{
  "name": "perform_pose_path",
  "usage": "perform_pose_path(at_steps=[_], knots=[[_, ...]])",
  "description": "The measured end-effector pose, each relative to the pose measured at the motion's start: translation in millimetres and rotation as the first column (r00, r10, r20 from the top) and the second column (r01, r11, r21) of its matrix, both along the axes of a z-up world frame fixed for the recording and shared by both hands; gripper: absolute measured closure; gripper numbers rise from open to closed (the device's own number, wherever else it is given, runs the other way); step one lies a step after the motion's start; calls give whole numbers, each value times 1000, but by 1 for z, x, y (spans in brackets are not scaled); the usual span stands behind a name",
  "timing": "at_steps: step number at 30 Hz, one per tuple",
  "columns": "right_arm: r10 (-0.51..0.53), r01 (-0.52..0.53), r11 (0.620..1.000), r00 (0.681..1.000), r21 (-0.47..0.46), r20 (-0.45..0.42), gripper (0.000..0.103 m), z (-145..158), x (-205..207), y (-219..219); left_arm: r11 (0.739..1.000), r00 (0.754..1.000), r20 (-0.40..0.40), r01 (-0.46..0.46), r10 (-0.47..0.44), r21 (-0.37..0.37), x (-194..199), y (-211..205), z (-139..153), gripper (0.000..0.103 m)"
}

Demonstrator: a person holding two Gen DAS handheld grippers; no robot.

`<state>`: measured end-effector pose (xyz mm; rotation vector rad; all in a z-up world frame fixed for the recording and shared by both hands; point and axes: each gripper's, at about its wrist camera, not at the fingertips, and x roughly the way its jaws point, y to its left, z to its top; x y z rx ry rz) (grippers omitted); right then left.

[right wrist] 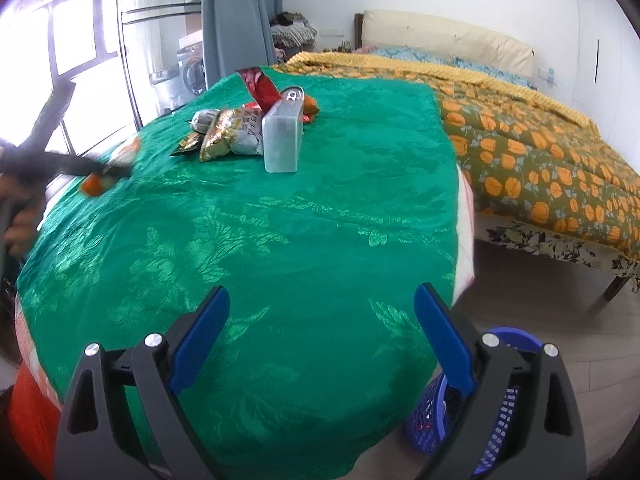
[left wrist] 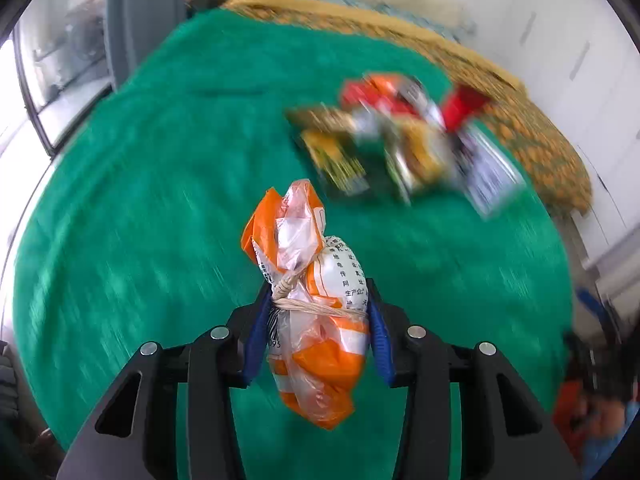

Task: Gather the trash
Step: 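Grasp the orange-white plastic bag with the left tool while the right tool grasps the clear box, then carry bag and clear box over the wastebasket with both tools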

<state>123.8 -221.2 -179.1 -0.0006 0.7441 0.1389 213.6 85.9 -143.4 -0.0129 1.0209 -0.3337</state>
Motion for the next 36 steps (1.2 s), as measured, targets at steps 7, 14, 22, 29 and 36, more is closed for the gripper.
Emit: perform_pose_path(at_steps=[7, 14, 22, 29, 36], knots=[[7, -7, 1000, 1000, -19, 3, 12, 31, 68, 22, 995, 995, 97, 12, -21, 97, -28, -32, -15, 37], [15, -24, 989, 998, -143, -61, 24, 41, 156, 58, 990, 992, 122, -10, -8, 140, -20, -45, -19, 31], [10, -19, 998, 991, -66, -135, 68, 31, 156, 55, 994, 993, 117, -3, -10, 110, -23, -36, -19, 28], [61, 2, 962, 972, 272, -225, 69, 27, 79, 15, 993, 993, 118, -2, -12, 115, -25, -35, -19, 27], [-45, 160, 900, 959, 405, -278, 61, 20, 67, -43, 993, 993, 112, 15, -28, 120, -27, -41, -19, 21]])
